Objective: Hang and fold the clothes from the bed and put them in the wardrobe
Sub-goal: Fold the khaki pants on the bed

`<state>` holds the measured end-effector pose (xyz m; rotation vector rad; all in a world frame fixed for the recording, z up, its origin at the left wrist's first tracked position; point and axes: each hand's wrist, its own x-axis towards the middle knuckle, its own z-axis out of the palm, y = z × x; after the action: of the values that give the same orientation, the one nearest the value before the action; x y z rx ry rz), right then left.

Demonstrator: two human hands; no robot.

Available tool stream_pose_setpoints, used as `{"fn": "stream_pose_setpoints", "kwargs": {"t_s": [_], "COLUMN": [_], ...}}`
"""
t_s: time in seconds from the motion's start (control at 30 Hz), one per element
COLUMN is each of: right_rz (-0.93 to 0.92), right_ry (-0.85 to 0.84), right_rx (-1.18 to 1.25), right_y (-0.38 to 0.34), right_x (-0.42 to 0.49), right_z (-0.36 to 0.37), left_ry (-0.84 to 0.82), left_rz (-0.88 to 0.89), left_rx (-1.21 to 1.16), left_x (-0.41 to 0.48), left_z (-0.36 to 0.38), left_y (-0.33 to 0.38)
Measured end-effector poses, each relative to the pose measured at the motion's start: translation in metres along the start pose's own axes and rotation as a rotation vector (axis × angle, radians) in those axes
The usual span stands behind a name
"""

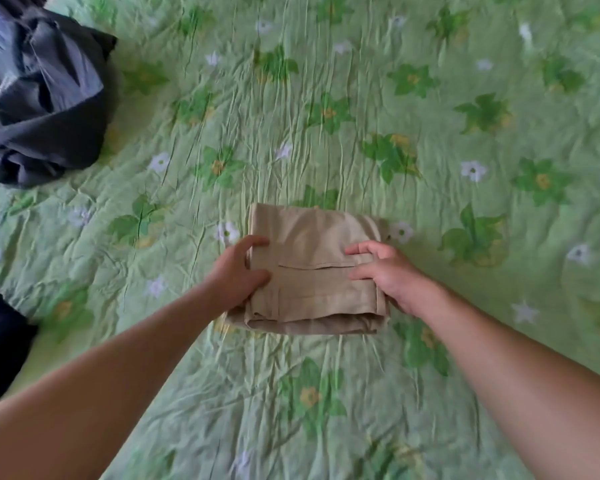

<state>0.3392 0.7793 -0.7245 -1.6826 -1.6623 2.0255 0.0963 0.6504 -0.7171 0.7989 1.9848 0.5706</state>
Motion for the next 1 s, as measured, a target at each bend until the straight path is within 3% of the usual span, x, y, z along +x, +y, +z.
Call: {"fn": "stream_pose_setpoints", "kwargs": {"t_s": [0.1,0.3,0.6,0.8,1.0], "right_rz": [-0.052,-0.066,-0.049,-0.005,0.065], "right_ry": [0.011,0.008,0.283,0.489,0.643], "right_rx": [-0.249,-0.399,-0.606,-0.591,-0.477], "right_y": [-0.032,-0.118,-0.206,-0.232,-0.208], "right_x": [-0.043,-0.155,-0.366,-0.528,-0.681], "right_z": [-0.012,-0.064,-0.088,-0.115,-0.167], "left_ry": [-0.062,-0.131,-0.203,-0.240,-0.325], "left_rz": [0.033,0.192,0.537,0.827,1.043], "left_rx": [0.115,0.365,0.758,0.952,1.018], "left_x": [-0.036,-0.116,-0.236,-0.345,-0.467], "left_z": [-0.011,-0.060,-0.107,-0.104,-0.058], "left_y": [0.035,0.130,0.290,0.392,0.481]}}
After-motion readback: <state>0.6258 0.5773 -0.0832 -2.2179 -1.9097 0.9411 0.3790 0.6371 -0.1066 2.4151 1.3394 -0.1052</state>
